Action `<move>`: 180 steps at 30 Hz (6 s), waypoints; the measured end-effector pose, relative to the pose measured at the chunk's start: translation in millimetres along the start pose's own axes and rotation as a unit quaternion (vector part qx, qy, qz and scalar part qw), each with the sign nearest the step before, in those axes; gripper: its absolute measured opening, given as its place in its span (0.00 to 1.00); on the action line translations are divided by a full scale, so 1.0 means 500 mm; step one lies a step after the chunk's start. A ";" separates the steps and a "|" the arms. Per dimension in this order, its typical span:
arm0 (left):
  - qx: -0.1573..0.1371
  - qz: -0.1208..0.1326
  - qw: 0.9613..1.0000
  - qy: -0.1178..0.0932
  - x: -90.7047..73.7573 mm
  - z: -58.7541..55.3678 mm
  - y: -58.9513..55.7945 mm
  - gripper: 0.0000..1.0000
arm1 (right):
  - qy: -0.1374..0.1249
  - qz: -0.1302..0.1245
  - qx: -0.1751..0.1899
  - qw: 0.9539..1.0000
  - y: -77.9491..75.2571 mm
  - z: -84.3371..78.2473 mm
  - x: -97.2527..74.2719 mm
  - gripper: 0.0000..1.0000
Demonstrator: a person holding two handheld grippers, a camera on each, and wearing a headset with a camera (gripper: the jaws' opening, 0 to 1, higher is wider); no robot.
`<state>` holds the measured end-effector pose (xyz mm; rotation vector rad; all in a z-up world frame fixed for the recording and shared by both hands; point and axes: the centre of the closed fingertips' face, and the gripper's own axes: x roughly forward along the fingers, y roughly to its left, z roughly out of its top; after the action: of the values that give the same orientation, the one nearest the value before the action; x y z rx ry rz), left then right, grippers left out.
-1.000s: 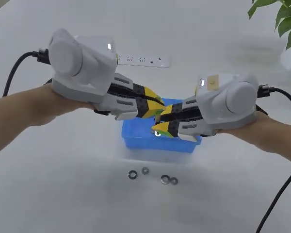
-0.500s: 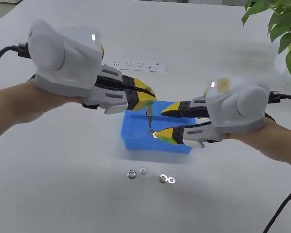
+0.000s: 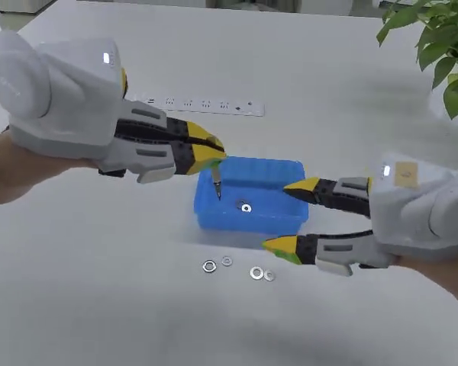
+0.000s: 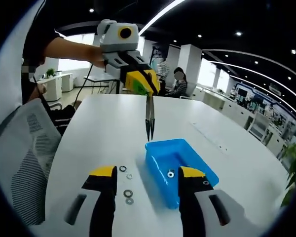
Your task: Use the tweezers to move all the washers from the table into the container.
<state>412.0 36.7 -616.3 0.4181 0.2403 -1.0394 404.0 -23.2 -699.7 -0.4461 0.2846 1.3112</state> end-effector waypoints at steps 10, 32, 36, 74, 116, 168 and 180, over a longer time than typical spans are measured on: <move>-0.032 0.028 0.999 -0.006 -0.040 -0.046 -0.050 0.06 | 0.023 0.003 0.036 0.999 0.089 -0.055 -0.021 0.80; -0.080 0.029 0.996 -0.006 -0.012 -0.129 -0.093 0.06 | 0.026 0.011 0.094 0.995 0.131 -0.097 0.005 1.00; -0.074 0.017 0.997 -0.002 0.006 -0.132 -0.099 0.06 | 0.011 0.013 0.123 0.992 0.131 -0.092 0.005 1.00; -0.049 -0.016 0.998 0.024 0.034 -0.162 -0.108 0.06 | 0.008 0.026 0.159 0.987 0.141 -0.104 0.014 0.97; -0.068 -0.037 0.996 0.038 0.041 -0.170 -0.119 0.06 | 0.021 0.229 0.016 0.973 0.142 -0.019 0.187 0.20; -0.134 0.067 0.988 0.034 -0.056 -0.158 -0.134 0.36 | -0.003 0.189 -0.022 0.982 0.124 0.034 0.160 0.09; -0.178 0.092 0.980 0.016 -0.114 -0.165 -0.164 0.51 | -0.022 0.157 -0.020 0.987 0.099 0.101 0.128 0.09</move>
<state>313.1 81.9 -686.3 0.1296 0.4005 -0.7879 368.9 65.1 -691.1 -0.4174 0.3001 1.6356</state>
